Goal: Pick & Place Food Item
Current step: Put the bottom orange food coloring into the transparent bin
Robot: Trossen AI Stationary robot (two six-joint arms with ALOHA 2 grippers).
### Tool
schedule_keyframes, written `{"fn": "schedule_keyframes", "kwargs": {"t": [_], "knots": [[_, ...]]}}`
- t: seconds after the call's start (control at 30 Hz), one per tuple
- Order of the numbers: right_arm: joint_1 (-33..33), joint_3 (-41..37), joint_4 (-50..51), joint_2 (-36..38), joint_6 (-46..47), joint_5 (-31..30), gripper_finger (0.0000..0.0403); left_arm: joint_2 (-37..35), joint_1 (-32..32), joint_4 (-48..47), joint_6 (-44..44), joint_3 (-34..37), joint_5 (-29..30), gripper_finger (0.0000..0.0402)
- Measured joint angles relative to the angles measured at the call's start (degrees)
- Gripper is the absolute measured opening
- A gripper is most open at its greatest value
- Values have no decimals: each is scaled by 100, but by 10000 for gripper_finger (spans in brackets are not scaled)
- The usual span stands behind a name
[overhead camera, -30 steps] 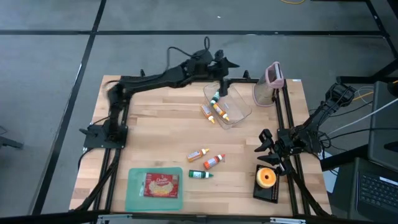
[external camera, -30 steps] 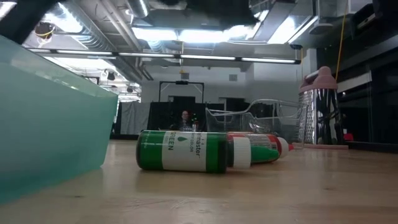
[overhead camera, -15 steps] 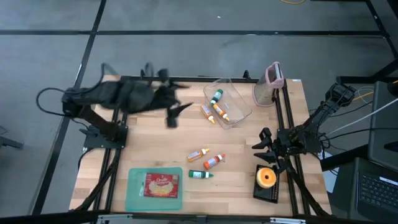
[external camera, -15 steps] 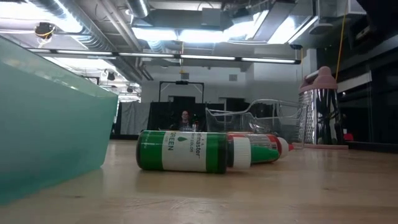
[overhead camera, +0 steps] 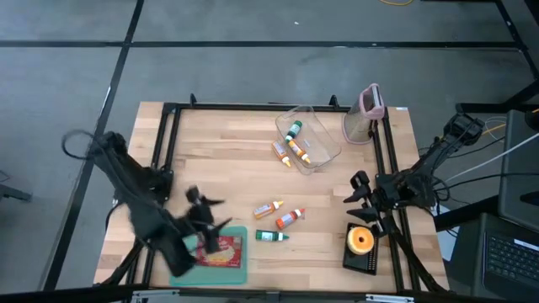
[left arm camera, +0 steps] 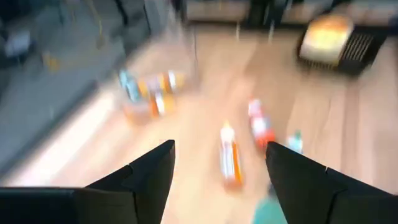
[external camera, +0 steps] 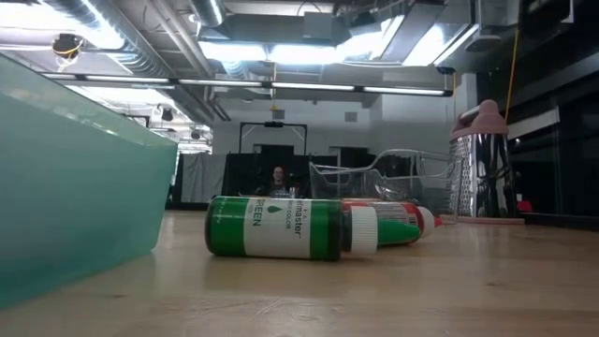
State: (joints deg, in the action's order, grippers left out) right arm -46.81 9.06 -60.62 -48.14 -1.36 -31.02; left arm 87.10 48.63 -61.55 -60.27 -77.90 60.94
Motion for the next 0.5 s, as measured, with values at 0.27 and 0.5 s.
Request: {"fn": "schedule_keyframes", "kwargs": {"t": [0.27, 0.5], "knots": [[0, 452, 1019, 0, 254, -286, 146, 1346, -1066, 944, -47, 605, -1296, 246], [4, 467, 1602, -2, 784, -563, 146, 1632, -2300, 2298, 1723, 231, -2666, 253]]}}
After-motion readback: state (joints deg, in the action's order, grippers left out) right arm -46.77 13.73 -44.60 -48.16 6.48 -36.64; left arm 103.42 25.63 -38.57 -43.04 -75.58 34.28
